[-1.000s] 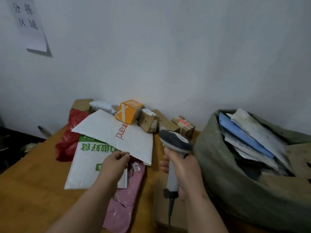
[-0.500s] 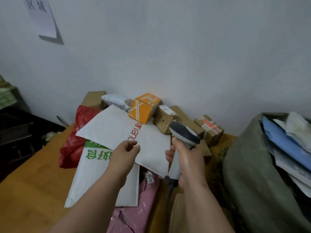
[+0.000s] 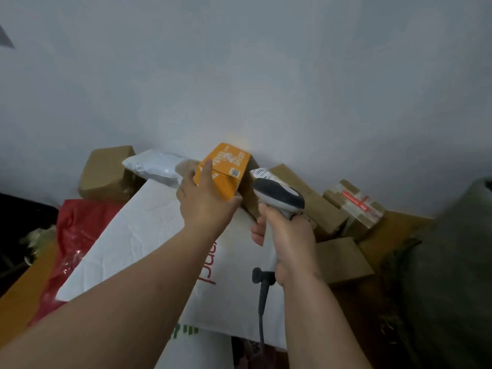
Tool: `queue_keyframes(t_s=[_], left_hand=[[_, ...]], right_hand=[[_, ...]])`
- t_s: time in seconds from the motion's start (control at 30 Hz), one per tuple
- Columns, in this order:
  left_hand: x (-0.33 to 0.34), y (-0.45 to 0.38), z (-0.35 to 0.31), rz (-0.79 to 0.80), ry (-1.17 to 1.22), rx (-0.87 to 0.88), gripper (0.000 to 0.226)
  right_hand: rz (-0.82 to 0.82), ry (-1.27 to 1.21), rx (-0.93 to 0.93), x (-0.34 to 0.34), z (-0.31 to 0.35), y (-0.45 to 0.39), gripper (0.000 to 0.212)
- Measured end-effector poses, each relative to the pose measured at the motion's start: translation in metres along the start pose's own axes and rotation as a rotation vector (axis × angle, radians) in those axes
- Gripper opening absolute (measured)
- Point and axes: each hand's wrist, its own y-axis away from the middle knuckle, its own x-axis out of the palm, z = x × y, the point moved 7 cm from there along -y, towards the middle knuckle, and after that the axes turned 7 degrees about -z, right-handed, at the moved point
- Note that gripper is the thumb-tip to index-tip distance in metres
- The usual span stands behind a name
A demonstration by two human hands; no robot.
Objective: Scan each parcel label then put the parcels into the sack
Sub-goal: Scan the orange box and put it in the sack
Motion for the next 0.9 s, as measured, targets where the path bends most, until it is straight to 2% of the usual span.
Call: queue_keyframes(t_s=[0.1,0.2,0.33,0.47,0.53,0.6,0.7,0.77,0.9], left_hand=[[0.025,-0.028,0.003,0.011,-0.098,0.055,0.111],[0.049,-0.045,0.010,0.025,-0.143,0.089,0.110],[0.065,-0.056,0.029,0.053,-0.129,0.002,0.102],[0.052,-0.063,0.032,-0.023,-0.052,-0.055,0.089],[0.037,-0.064,0.032,-0.086,0.115,-0.150,0.084],[0.022,-0.058,0.038,-0.114,0.397,-0.313,0.079],[0.000,-0.027,0.050,-0.063,0.819,-0.558,0.080],[-0.014,0.003,0.053,-0.023,0.948,-0.632,0.078],[-0.038,0.065,0.055,-0.034,1.074,-0.665,0.062]], right_hand=[[-0.046,-0.023,0.011,0.010,-0.016,-0.017,0.031],[-0.094,-0.023,0.018,0.014,-0.028,-0.029,0.028],[-0.114,-0.028,0.019,0.015,-0.035,-0.036,0.023],[-0.110,-0.031,0.031,0.012,-0.036,-0.034,0.022],[-0.104,-0.043,0.019,0.007,-0.033,-0.031,0.023],[-0.097,-0.061,0.009,0.000,-0.031,-0.027,0.024],[-0.077,-0.122,0.007,-0.009,-0.026,-0.015,0.022],[-0.068,-0.149,0.001,-0.016,-0.021,-0.003,0.020],[-0.031,-0.160,-0.013,-0.038,-0.010,0.025,0.021]])
